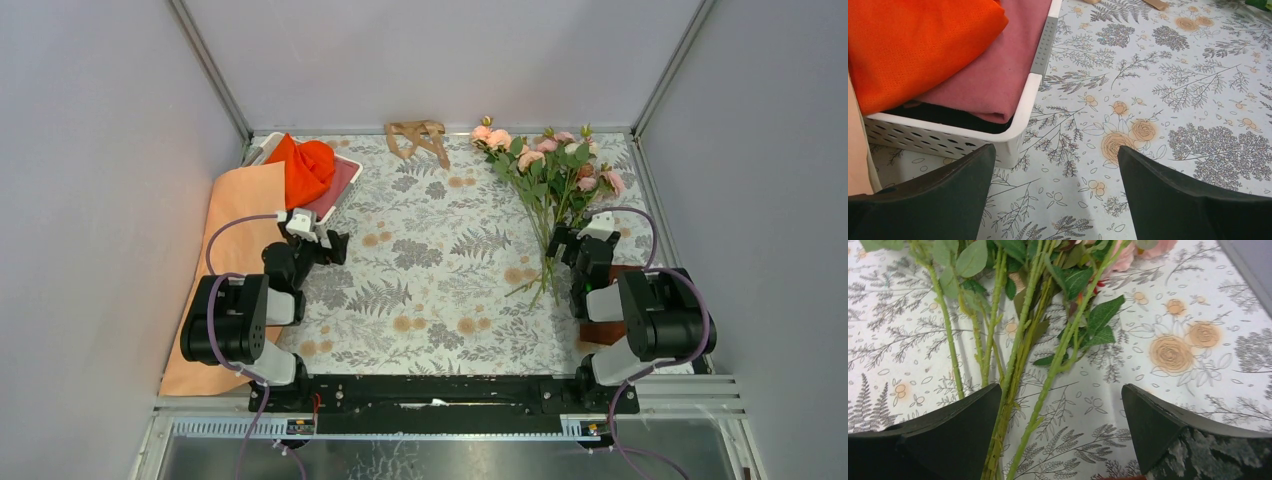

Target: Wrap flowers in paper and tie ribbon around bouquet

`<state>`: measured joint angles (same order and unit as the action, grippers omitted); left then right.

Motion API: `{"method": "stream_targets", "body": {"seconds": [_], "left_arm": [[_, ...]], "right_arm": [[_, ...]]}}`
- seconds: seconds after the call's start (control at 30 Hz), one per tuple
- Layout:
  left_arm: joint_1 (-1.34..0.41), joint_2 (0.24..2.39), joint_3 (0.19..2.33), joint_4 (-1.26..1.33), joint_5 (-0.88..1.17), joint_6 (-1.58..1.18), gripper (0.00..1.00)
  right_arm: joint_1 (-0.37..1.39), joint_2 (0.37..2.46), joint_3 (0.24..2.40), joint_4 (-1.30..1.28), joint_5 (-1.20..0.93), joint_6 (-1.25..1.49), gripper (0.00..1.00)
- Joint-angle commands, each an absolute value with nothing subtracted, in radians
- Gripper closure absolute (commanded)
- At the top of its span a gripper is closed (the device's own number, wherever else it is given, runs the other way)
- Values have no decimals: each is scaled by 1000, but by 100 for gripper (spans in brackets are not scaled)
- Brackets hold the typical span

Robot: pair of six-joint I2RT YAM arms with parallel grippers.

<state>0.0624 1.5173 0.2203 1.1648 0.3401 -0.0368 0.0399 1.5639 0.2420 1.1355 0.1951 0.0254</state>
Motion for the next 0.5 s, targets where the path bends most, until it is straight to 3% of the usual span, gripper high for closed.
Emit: {"method": "stream_targets", "body": {"seconds": [0.0,0.13,0.23,0.33,0.47], "left_arm": [[56,1515,236,1200,322,-18,1],[55,1515,239,1196,324,-17,1],[86,1447,247,1152,363,-54,1],[150,1285,403,742,471,-44,1],[159,1149,717,-13,635,268,1]], "right_arm": [[41,1438,278,1074,316,64,0],[40,1186,339,767,394,185,0],[41,1043,412,570,260,226,0],[41,968,531,356,115,242,0],[41,961,679,167,-116,263,0]]}}
